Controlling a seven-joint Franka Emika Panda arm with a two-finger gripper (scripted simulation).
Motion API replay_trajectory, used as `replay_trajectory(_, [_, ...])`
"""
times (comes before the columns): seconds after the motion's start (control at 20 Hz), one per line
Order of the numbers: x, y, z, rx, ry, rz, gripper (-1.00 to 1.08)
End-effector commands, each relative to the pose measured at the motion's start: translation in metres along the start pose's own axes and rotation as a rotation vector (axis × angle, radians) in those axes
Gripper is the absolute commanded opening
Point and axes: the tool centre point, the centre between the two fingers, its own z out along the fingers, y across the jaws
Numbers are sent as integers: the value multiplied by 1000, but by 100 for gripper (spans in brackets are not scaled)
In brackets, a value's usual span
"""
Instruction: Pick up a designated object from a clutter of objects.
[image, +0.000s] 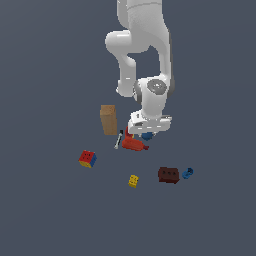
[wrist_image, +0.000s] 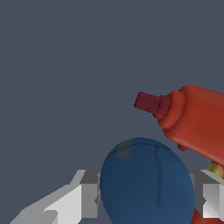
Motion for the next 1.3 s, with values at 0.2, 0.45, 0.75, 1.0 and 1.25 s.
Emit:
replay_trajectory(0.2, [21, 24, -40, 2, 1, 0, -100])
replay_trajectory(0.45, [42, 48, -80, 3, 1, -1, -100])
replay_trajectory(0.75, [69, 79, -130, 3, 1, -1, -100])
replay_trajectory(1.0, [92, 105, -172, 3, 1, 0, -100])
replay_trajectory(1.25, [113, 127, -208, 2, 1, 0, -100])
